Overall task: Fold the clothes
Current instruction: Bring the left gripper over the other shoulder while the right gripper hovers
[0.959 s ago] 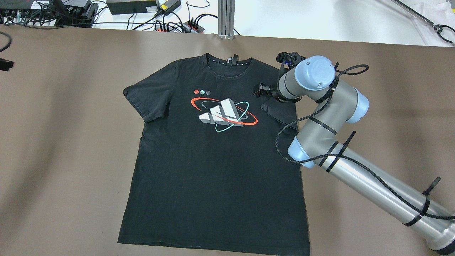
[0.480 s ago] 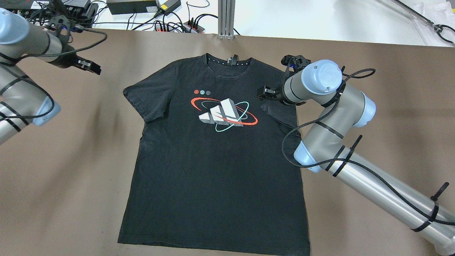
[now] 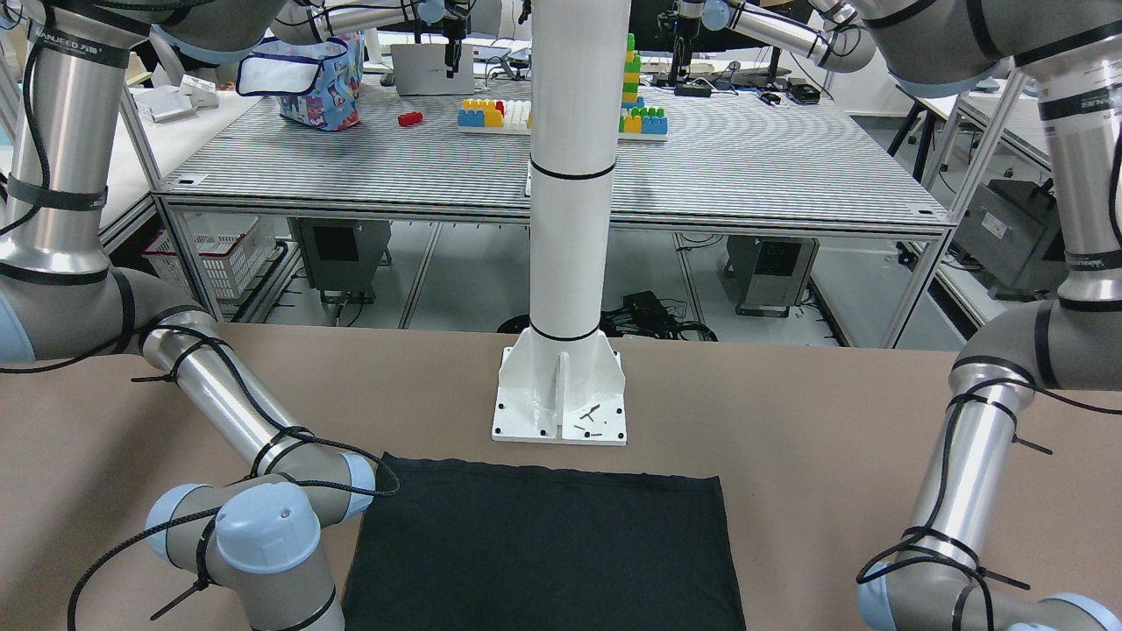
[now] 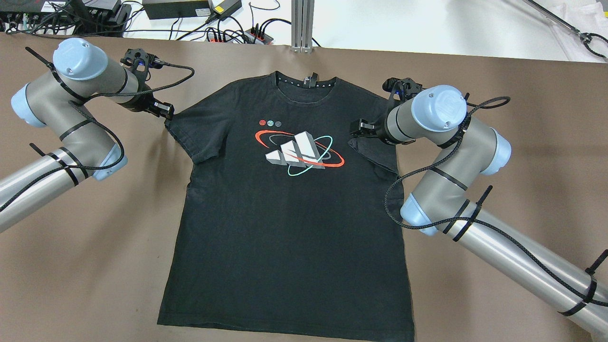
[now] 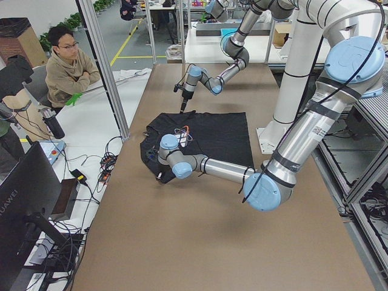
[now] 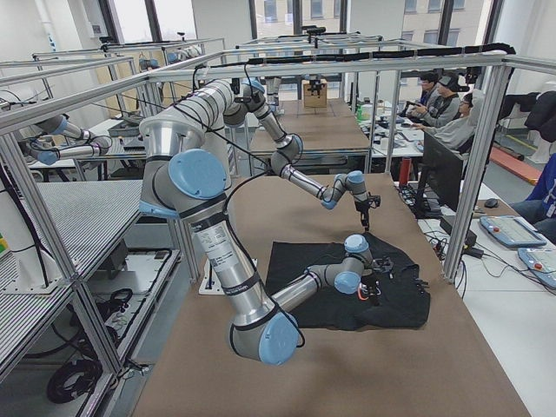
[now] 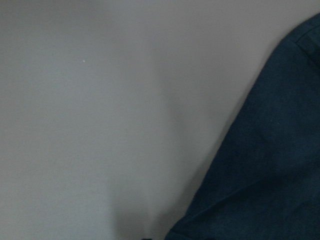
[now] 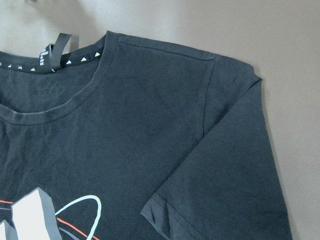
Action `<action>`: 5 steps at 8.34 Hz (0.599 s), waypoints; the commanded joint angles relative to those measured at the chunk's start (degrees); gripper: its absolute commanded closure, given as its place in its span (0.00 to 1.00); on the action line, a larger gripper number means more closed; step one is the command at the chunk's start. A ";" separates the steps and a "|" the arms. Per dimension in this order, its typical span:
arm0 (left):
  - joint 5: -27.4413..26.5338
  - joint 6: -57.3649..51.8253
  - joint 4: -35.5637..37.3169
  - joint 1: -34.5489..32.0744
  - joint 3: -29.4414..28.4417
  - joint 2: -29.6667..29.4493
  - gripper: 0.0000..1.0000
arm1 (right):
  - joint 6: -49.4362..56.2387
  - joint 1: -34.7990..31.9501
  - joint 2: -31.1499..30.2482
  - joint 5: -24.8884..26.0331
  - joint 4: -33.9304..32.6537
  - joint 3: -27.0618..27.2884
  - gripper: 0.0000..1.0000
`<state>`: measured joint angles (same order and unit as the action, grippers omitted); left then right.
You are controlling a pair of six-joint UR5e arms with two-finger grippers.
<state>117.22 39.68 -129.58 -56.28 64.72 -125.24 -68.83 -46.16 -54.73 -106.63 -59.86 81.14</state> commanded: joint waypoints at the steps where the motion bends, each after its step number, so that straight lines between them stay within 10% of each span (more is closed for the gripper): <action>1: -0.06 0.22 -4.19 0.73 -4.78 -1.14 0.61 | 0.01 0.02 -0.03 0.02 -0.08 -0.02 0.05; 5: 0.20 0.75 -4.19 0.64 -4.78 -0.97 0.89 | -0.43 0.02 0.15 0.02 -0.08 0.25 0.05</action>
<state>117.38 40.25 -133.72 -55.62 60.00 -126.35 -69.07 -46.14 -54.64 -106.61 -59.87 81.31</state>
